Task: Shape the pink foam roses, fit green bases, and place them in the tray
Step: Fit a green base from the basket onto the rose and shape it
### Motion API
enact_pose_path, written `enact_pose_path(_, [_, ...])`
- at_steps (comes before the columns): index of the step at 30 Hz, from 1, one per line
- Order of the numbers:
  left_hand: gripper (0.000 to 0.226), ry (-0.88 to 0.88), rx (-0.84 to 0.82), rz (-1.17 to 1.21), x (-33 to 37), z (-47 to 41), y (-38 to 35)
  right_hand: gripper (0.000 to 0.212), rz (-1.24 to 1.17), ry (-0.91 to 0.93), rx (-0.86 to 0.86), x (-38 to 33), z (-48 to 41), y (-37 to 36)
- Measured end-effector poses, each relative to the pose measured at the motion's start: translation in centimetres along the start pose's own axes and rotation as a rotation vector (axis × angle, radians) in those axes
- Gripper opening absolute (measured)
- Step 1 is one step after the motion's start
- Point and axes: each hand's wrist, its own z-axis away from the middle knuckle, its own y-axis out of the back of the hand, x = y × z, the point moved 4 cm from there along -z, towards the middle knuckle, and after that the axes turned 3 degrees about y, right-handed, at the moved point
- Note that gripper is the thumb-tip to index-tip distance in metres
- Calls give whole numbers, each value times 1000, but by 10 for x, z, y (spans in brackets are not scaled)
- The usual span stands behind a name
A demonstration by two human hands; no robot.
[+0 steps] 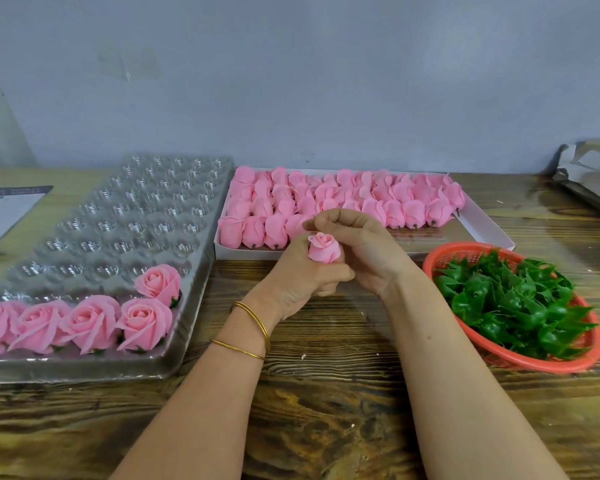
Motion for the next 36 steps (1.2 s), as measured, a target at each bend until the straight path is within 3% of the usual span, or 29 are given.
enact_pose_path(7, [49,64,-36,7,-3,1,-2,16,16,115,-70,-11,5,-8])
enact_pose_path(14, [51,101,-87,37,-5,2,-2,27,96,49,-146,-10,8,-15])
enact_pose_path(22, [43,117,-77,66,-6,0,-2,36,142,9,-78,-6,7,-15])
enact_pose_path(26, [56,106,-108,75,-5,1,-3,35,155,4,-69,-4,7,-14])
enact_pose_path(36, [40,50,-142,209,7,3,-4,26,-28,-44,-212,1,6,-16])
